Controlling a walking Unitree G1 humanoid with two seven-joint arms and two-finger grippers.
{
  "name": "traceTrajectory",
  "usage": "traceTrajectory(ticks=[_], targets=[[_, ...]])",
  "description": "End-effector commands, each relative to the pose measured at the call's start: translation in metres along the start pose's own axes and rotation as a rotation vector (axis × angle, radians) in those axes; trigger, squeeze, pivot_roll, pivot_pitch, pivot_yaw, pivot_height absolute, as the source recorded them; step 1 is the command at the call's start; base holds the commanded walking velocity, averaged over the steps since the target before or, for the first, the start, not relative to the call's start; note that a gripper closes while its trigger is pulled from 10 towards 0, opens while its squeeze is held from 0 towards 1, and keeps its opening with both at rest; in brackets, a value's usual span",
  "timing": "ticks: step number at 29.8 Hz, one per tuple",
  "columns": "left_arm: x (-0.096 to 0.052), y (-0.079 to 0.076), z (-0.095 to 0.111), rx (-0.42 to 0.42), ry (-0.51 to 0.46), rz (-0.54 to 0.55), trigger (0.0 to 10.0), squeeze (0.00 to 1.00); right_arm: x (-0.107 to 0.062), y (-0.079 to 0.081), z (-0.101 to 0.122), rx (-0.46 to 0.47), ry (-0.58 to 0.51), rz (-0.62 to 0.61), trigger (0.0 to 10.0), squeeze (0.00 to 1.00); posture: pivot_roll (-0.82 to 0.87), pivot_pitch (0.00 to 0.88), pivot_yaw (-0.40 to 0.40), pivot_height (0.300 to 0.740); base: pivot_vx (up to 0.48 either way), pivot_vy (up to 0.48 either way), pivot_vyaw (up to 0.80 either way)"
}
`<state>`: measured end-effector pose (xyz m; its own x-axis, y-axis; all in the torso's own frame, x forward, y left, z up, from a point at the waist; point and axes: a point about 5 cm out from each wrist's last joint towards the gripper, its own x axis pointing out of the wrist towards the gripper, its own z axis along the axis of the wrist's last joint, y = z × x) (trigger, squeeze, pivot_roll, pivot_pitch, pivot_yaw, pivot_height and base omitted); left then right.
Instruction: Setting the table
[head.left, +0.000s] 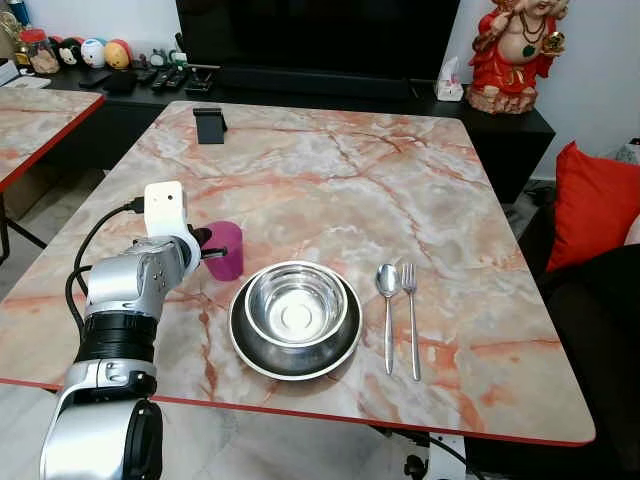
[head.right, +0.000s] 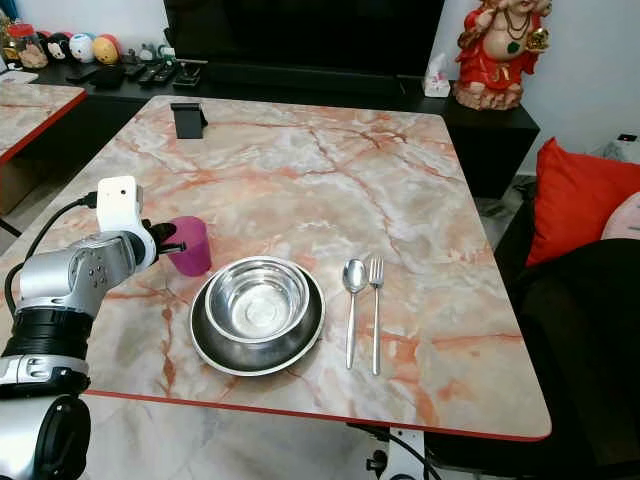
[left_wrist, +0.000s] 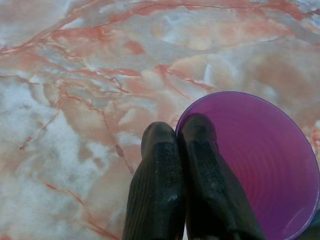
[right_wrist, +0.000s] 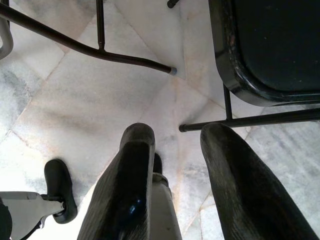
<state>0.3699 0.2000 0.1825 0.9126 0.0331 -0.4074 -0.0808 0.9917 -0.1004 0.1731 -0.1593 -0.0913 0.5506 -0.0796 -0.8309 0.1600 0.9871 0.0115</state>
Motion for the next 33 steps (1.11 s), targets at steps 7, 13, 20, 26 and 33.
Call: traceTrajectory(ticks=[7, 13, 20, 26, 33], targets=[[0.0006, 0.0023, -0.0013, 0.002, -0.005, 0.012, 10.0, 0.46, 0.0001, 0.0001, -0.0002, 0.005, 0.006, -0.005, 10.0, 0.00, 0.07, 0.000, -0.043, 0.731, 0.000, 0.000, 0.00], [0.0005, 0.0018, -0.0002, 0.001, -0.010, 0.011, 10.0, 0.45, 0.0001, 0.0001, -0.0002, 0.006, 0.006, -0.004, 10.0, 0.00, 0.07, 0.000, -0.042, 0.731, 0.000, 0.000, 0.00], [-0.0002, -0.0008, 0.0030, 0.005, -0.027, -0.002, 10.0, 0.47, 0.0001, 0.0000, -0.0005, 0.006, 0.007, -0.005, 10.0, 0.00, 0.07, 0.000, -0.044, 0.731, 0.000, 0.000, 0.00], [0.0001, -0.0027, 0.0025, 0.002, -0.026, -0.005, 10.0, 0.47, 0.0000, 0.0001, -0.0004, 0.006, 0.007, -0.005, 10.0, 0.00, 0.07, 0.000, -0.042, 0.731, 0.000, 0.000, 0.00], [0.0004, -0.0031, 0.0008, 0.001, -0.018, -0.006, 10.0, 0.48, 0.0000, 0.0002, -0.0008, 0.004, 0.010, -0.004, 10.0, 0.00, 0.07, 0.000, -0.041, 0.731, 0.000, 0.000, 0.00]])
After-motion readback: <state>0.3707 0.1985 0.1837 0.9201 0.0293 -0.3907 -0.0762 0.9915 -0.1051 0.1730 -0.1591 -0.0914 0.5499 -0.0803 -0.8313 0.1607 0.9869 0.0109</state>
